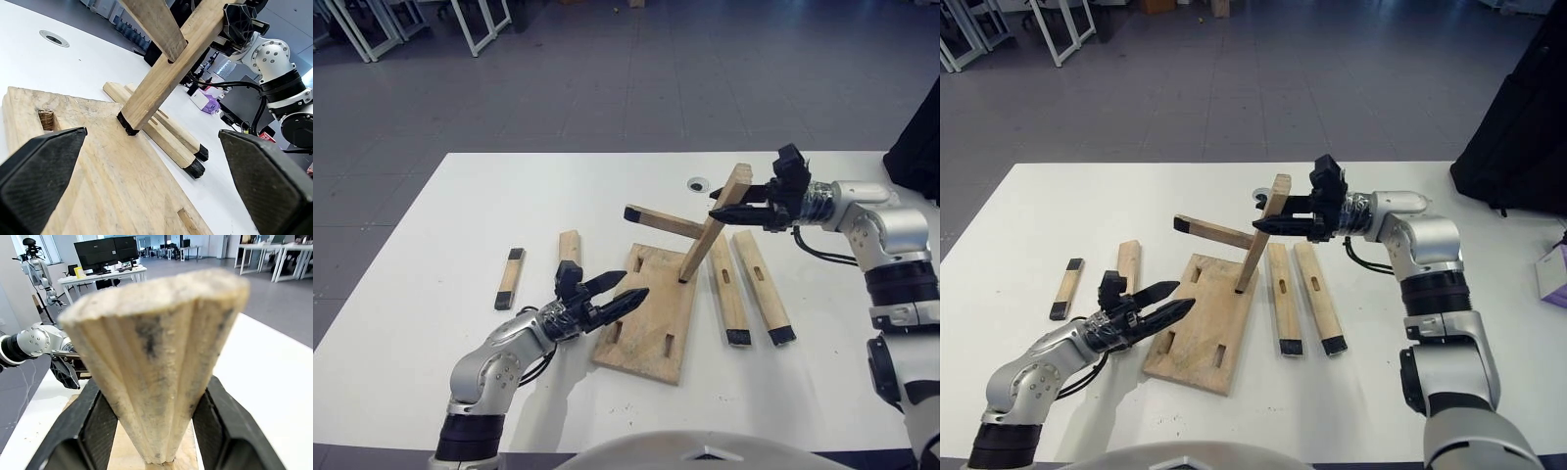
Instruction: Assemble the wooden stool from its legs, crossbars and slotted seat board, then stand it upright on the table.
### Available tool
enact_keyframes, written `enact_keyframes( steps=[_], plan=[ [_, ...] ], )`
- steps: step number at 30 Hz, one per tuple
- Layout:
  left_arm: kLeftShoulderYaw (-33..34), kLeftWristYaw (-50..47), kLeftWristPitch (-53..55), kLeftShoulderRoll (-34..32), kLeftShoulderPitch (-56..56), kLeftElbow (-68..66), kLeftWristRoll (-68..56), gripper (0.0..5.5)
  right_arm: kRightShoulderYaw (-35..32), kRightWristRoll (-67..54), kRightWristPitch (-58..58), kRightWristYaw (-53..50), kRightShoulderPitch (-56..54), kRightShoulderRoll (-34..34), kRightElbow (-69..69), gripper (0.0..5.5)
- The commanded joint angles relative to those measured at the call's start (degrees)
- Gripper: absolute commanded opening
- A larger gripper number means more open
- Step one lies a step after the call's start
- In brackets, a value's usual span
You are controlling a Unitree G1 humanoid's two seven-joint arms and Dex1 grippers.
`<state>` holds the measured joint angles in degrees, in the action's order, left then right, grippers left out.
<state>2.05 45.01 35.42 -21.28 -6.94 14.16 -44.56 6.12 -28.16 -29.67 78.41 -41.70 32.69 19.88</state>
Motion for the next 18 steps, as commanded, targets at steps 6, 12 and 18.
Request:
enact_keyframes(
  steps=[6,12,18],
  plan=[
    [-6.17,-2.72,-2.37,-2.22,-1.09,-2.26,11.02,4.97,5.18,7.06,2.68,3.10,-2.17,1.72,3.24,2.01],
    [-11.95,-3.33,-2.82,-5.39,-1.69,-1.92,18.76,4.97,5.42,5.98,2.24,1.44,1.69,0.78,-0.53,2.01],
    [-14.06,-3.93,-2.33,-6.80,-1.87,-2.39,21.96,4.97,4.97,5.37,1.64,-1.40,5.59,0.63,-4.57,2.01]
  ],
)
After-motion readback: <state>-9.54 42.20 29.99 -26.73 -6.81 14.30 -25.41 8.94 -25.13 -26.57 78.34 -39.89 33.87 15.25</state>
